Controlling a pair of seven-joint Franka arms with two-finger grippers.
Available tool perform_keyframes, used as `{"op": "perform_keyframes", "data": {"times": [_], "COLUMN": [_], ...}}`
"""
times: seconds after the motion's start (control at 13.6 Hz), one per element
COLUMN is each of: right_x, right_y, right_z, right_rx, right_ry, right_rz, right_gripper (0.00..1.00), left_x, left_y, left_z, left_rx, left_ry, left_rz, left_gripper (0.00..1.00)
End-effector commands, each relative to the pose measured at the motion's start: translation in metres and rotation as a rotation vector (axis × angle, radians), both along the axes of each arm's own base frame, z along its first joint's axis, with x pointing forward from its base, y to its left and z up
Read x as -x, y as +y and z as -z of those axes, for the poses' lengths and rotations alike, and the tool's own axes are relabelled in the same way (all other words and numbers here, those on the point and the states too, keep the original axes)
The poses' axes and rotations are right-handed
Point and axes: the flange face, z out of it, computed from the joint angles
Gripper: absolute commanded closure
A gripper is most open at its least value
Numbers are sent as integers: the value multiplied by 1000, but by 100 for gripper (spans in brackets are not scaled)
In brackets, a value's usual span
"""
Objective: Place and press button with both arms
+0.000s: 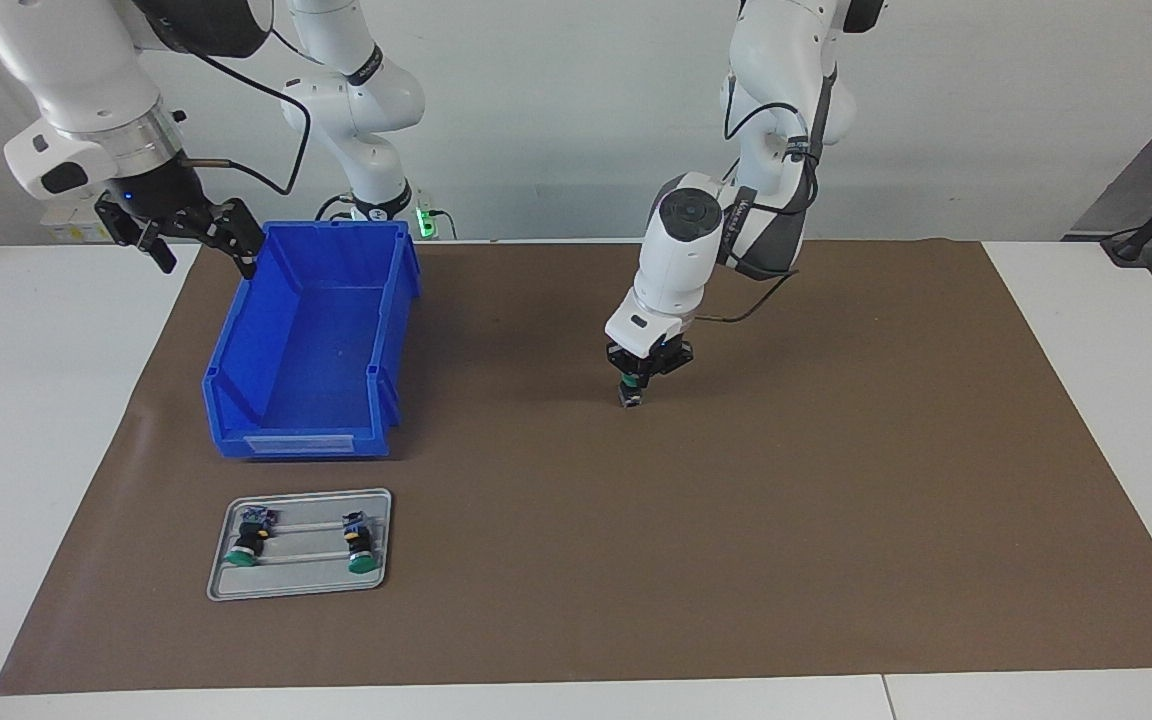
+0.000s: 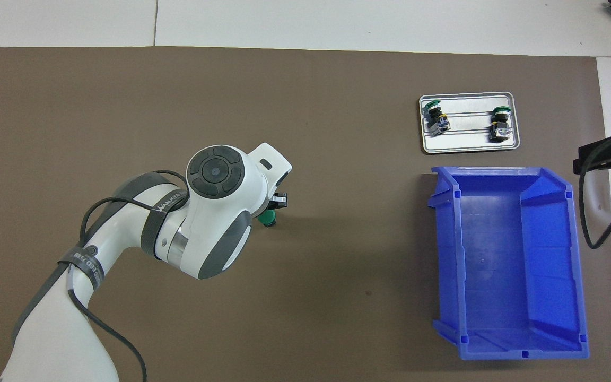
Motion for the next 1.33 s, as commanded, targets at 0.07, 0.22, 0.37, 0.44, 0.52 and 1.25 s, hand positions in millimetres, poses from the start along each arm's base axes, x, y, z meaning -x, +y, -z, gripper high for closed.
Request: {"op": "perform_keyframes", "data": {"times": [0.07,0.22,0.37,0.44,0.52,1.25], "right_x": [6,6,6,6,6,6], "right_y": [1,1,1,1,1,1], "right_z": [-1,-1,-1,-1,-1,-1], "right_rx": [-9,-9,-9,-9,-9,-9], "right_ry": [5,7,5,7,7,5], "right_rz": [3,3,3,3,3,3], "right_gripper": [0,0,0,0,0,0], "left_x": [13,17,18,17,13,-81], "left_y": [6,7,6,5,5,162], "left_z": [18,32,33,30,19,-157], "left_rx": [16,26,20,14,6,-12], "left_ry": [-26,-44,-35,-24,-9,10], "left_rz": [-25,-27,-29,-28,-28,-72], "left_gripper": [100,100,100,100,100,84]}}
